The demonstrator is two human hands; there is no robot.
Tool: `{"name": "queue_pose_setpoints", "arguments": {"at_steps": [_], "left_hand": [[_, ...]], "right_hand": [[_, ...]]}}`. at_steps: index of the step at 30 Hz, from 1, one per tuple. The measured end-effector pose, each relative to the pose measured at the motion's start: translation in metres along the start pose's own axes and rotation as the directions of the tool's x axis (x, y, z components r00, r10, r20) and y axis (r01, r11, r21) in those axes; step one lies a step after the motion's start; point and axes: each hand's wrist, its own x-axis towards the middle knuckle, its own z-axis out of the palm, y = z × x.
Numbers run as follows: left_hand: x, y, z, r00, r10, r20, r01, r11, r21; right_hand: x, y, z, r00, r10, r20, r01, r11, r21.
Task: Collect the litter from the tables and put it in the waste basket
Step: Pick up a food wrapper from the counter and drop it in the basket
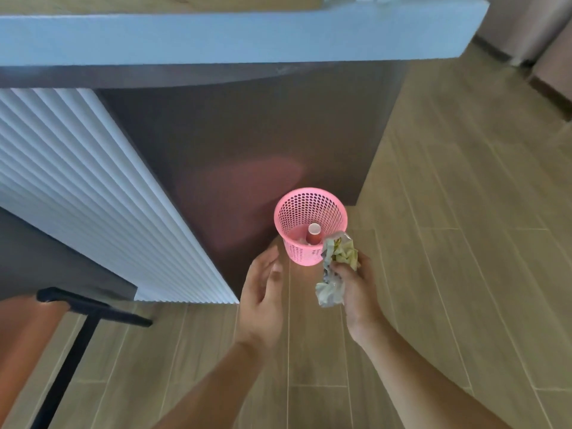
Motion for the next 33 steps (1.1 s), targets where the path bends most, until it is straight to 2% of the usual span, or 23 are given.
{"name": "queue_pose_setpoints", "arguments": {"at_steps": [4,9,13,22,28,33], "left_hand": [[0.021,-0.016,0.002,0.998,0.06,-0.016,-0.06,0.998,-0.021],[0.054,-0.045,0.008,0.991,0.125,-0.046,-0.128,0.99,-0.051],[0.083,-0.075,0.013,0.98,0.198,-0.016,-0.199,0.976,-0.084],[0.141,-0.14,0.03,0.952,0.305,0.01,-0.302,0.948,-0.102],[0.165,-0.176,0.036,0.946,0.323,0.031,-0.319,0.943,-0.09],[0.187,-0.192,0.041,0.964,0.264,0.04,-0.259,0.961,-0.096]], "right_hand": [[0.025,0.017,0.003,1.0,0.027,0.012,-0.028,0.997,0.069],[0.054,0.032,0.019,0.999,0.015,0.031,-0.017,0.997,0.075],[0.09,0.053,0.03,1.0,0.003,0.009,-0.004,0.992,0.122],[0.157,0.095,0.035,0.978,-0.202,-0.054,0.205,0.976,0.074],[0.198,0.11,0.03,0.971,-0.207,-0.122,0.217,0.973,0.078],[0.234,0.116,0.035,0.978,-0.153,-0.139,0.164,0.984,0.074]]}}
